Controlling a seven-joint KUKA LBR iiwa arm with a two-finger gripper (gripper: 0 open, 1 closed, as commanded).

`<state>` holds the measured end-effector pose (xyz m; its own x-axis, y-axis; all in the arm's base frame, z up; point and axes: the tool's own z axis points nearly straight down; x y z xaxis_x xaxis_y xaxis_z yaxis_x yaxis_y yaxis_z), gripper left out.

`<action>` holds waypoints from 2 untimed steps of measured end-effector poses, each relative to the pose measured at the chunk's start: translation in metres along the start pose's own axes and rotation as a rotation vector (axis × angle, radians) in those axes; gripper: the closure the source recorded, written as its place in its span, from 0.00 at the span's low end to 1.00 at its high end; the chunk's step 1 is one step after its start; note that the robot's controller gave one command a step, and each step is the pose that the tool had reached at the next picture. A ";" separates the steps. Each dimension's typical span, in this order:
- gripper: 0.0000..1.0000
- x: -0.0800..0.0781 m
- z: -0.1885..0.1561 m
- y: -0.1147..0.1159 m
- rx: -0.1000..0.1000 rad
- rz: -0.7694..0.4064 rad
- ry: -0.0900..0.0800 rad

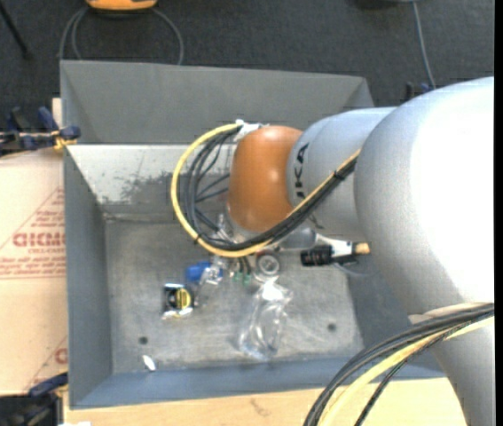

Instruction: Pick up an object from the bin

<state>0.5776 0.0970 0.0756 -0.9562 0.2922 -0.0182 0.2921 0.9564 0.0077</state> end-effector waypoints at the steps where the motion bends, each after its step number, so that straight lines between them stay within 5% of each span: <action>1: 0.00 -0.003 -0.002 0.000 0.003 0.000 0.009; 2: 1.00 -0.004 -0.004 0.001 0.002 0.000 0.006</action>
Offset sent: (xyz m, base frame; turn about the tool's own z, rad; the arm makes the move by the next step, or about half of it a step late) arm 0.0000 0.0000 0.0000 -0.0001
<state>0.5817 0.0965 0.0795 -0.9562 0.2924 -0.0123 0.2923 0.9563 0.0056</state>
